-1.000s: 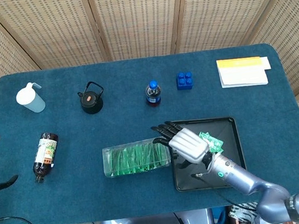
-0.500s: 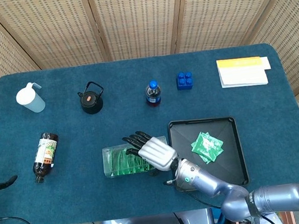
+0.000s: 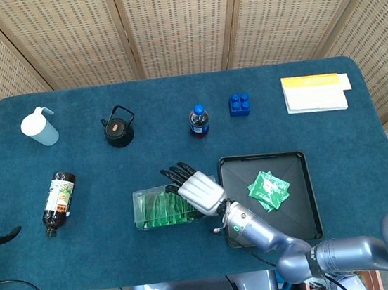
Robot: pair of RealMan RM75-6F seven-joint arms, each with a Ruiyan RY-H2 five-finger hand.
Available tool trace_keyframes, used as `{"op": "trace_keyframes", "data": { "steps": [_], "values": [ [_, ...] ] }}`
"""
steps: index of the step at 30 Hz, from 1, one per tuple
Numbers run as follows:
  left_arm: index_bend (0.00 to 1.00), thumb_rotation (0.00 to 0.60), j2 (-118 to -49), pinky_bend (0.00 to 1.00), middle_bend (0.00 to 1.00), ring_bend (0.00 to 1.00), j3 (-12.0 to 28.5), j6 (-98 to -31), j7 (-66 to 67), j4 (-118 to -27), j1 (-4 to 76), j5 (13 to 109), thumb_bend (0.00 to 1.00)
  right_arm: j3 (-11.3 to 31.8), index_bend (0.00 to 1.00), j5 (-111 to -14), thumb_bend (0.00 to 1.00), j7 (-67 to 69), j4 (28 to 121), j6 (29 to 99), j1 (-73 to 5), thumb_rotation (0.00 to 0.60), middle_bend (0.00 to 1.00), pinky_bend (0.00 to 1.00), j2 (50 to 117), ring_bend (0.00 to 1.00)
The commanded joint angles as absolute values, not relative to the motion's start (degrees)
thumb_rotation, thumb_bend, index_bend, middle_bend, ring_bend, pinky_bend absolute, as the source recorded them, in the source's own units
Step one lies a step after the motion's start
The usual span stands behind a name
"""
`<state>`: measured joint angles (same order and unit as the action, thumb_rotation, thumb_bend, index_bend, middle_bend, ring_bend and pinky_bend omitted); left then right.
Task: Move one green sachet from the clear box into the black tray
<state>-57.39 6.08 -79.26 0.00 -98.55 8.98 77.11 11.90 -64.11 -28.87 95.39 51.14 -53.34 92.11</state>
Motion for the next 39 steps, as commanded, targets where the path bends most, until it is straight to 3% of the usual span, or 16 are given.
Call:
{"op": "trace_keyframes", "data": {
  "steps": [1, 7, 22, 39],
  "values": [
    [0.0, 0.6, -57.32, 0.0, 0.0, 0.0, 6.09, -79.26, -0.13, -98.52, 8.97, 77.13, 0.1, 11.73, 0.32, -63.77, 0.51, -29.24, 94.98, 51.67, -53.48, 0.6, 0.05, 0.0, 92.67, 0.0],
    [0.0, 0.6, -57.02, 0.0, 0.0, 0.0, 6.19, -79.38, -0.94, -98.55, 8.89, 77.19, 0.1, 13.7, 0.34, -64.47, 0.62, -27.67, 93.77, 54.09, -53.79, 0.6, 0.07, 0.0, 94.23, 0.0],
    [0.0, 0.6, -55.92, 0.0, 0.0, 0.0, 6.51, -78.55, -4.61, -97.84, 8.9, 76.82, 0.1, 19.85, 0.35, -54.5, 0.63, -34.61, 90.71, 55.45, -59.1, 0.6, 0.06, 0.0, 95.75, 0.0],
    [0.0, 0.6, -55.65, 0.0, 0.0, 0.0, 6.76, -75.73, -7.33, -96.43, 9.8, 75.46, 0.1, 22.16, 0.36, -44.66, 0.63, -42.84, 78.95, 56.76, -67.11, 0.6, 0.0, 0.0, 103.86, 0.0]
  ]
}}
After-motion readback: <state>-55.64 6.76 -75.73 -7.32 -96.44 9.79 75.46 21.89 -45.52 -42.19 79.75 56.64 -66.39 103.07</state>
